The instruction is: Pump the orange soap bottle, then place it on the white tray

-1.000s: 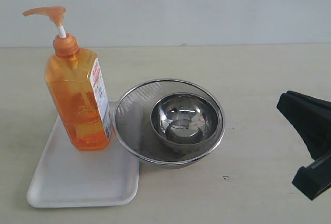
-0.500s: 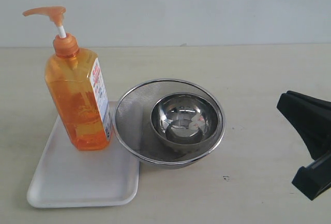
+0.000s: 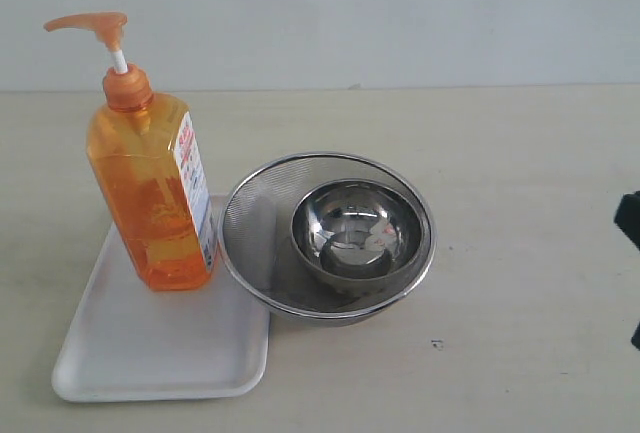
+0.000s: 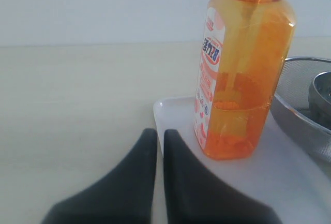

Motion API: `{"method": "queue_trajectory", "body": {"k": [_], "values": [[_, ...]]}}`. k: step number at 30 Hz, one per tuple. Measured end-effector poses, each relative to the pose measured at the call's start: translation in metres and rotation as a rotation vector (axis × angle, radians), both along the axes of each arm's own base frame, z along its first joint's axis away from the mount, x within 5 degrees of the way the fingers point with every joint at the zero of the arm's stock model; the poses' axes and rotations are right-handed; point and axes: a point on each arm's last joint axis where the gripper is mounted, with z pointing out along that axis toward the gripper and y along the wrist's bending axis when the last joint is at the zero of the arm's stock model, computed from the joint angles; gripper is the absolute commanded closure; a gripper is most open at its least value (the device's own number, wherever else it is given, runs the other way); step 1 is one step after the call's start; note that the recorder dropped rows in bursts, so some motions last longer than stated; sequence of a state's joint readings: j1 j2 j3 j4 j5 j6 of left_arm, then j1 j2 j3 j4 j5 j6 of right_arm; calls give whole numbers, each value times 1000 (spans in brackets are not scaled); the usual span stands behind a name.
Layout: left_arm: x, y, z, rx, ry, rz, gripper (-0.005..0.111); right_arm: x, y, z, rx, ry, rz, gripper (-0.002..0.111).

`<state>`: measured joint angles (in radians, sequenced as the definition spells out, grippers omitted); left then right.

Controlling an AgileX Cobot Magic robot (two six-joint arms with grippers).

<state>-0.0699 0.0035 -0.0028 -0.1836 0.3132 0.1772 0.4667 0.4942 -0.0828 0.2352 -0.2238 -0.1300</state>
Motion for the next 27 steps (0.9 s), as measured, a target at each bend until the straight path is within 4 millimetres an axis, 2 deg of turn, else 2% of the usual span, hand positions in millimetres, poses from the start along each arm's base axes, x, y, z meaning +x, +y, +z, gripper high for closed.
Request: {"method": "queue_trajectory", "body": {"k": [6, 12, 17, 22, 27], "values": [[0, 0, 0, 0, 0, 0, 102, -14, -24, 5, 26, -41, -187, 108], [0, 0, 0, 0, 0, 0, 102, -27, -37, 3, 51, -44, -337, 108], [0, 0, 0, 0, 0, 0, 102, -34, -42, 3, 75, -65, -423, 108], [0, 0, 0, 0, 0, 0, 102, -38, -43, 3, 93, -65, -436, 108], [0, 0, 0, 0, 2, 0, 102, -37, -43, -10, 136, -53, -443, 108]]}}
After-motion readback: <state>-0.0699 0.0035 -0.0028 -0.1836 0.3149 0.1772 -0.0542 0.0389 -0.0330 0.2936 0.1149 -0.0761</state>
